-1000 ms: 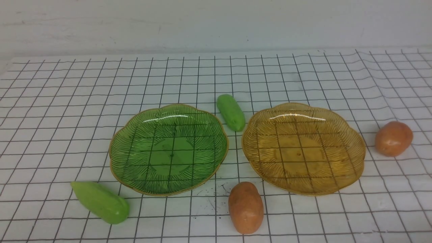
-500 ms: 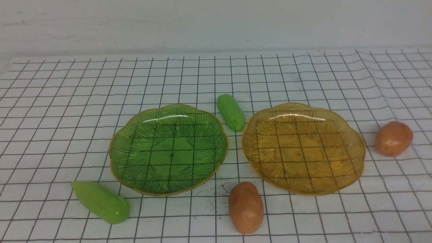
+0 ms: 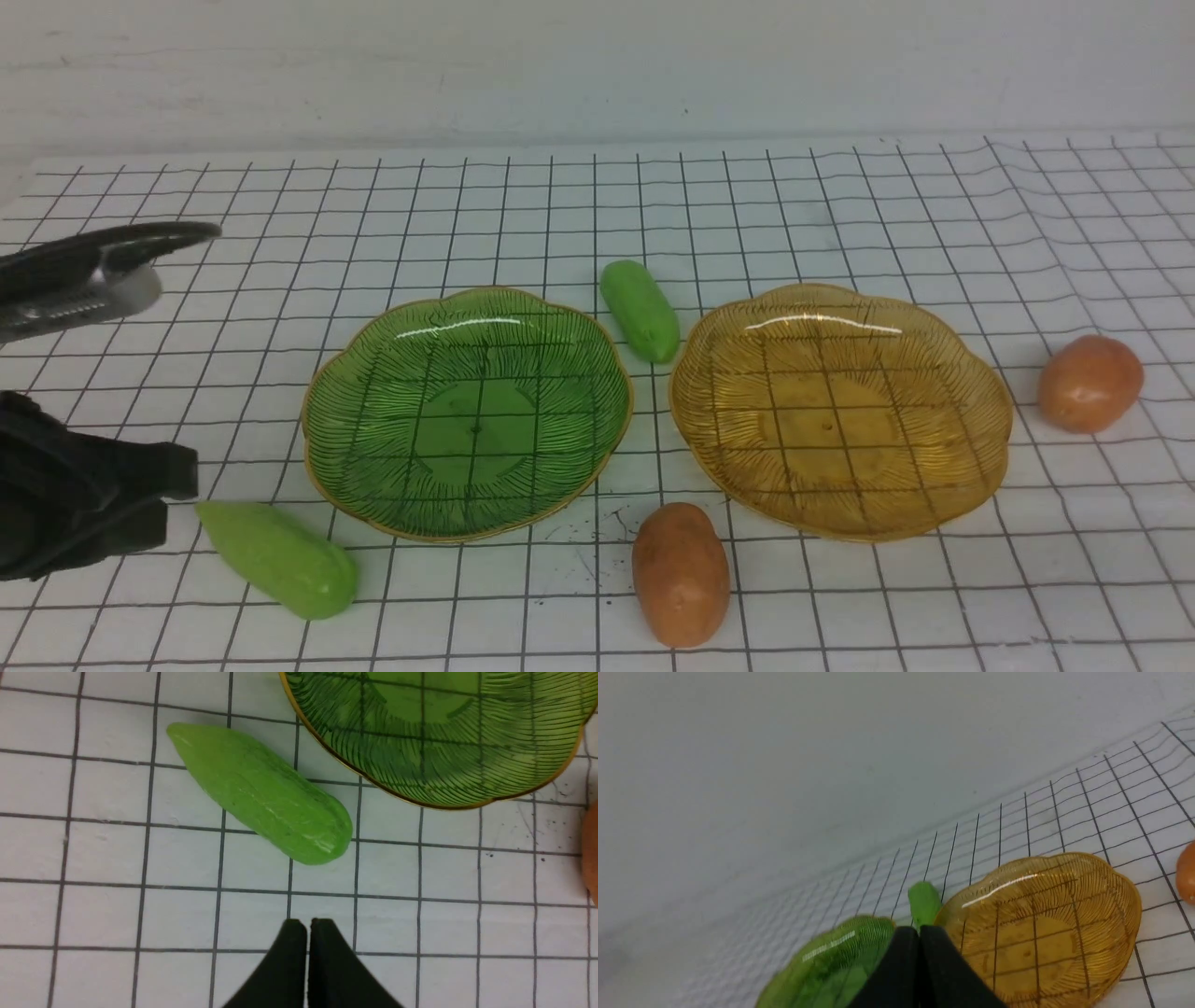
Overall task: Put different types of vegetables on the plate.
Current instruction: 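Put the green cucumber next to the left plate into that plate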
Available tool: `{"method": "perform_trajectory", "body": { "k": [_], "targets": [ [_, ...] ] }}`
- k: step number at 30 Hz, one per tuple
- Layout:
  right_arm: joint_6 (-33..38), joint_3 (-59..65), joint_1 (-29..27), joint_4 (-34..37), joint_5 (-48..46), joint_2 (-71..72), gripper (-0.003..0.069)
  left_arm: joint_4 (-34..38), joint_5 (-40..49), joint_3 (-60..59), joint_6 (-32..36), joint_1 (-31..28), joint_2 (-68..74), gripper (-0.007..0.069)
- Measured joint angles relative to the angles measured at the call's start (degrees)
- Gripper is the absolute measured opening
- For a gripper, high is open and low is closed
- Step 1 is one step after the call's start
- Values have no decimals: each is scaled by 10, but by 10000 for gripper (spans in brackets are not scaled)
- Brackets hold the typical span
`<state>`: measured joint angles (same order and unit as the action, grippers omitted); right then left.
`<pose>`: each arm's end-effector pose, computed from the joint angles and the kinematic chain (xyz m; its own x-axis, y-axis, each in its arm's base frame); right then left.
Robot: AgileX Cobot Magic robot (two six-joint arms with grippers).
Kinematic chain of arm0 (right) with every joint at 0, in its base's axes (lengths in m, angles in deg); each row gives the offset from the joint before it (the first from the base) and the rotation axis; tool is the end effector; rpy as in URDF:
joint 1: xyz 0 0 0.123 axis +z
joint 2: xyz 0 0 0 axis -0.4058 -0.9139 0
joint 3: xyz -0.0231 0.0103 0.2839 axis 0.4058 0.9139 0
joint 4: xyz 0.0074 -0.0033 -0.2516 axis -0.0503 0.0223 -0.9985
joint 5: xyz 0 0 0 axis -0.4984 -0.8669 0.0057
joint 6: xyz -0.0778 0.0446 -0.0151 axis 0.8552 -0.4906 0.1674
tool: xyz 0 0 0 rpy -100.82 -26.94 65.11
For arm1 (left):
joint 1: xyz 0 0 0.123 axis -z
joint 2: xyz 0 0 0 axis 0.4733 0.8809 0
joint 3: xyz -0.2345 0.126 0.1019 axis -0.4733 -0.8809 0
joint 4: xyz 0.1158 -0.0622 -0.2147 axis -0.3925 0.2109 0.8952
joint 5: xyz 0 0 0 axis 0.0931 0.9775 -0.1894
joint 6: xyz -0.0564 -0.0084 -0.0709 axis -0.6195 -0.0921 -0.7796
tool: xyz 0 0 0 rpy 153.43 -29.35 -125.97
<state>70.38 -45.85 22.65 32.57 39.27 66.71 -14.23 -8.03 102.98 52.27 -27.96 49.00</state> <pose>0.0414 0.0340 0.2985 -0.3338 0.3842 -0.8608 -0.2385 0.8491 0.4714 0.1943 -0.0149 0.2909 -0.8878 -0.1733 -0.4264 -0.0861 0.9726 -0.2160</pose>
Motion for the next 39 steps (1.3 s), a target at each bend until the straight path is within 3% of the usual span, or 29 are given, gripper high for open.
{"method": "perform_trajectory", "body": {
  "k": [5, 9, 15, 21, 27, 39],
  "targets": [
    [52, -141, 0, -37, -154, -122, -15, 0, -54, 0, -23, 0, 64, 57],
    [117, -172, 0, -22, -172, -152, -15, 0, -107, 0, -54, 0, 94, 148],
    [202, -163, 0, 70, -174, -155, -15, 0, -155, 1, -92, 0, 156, 388],
    [255, -121, 0, 121, -179, -155, -15, 0, -200, 1, -101, 0, 213, 566],
    [293, -113, 0, 169, -179, -155, -15, 1, -219, 3, -112, 0, 258, 603],
    [327, -113, 0, 213, -179, -155, -15, 3, -231, 4, -155, 0, 318, 572]
  ]
}}
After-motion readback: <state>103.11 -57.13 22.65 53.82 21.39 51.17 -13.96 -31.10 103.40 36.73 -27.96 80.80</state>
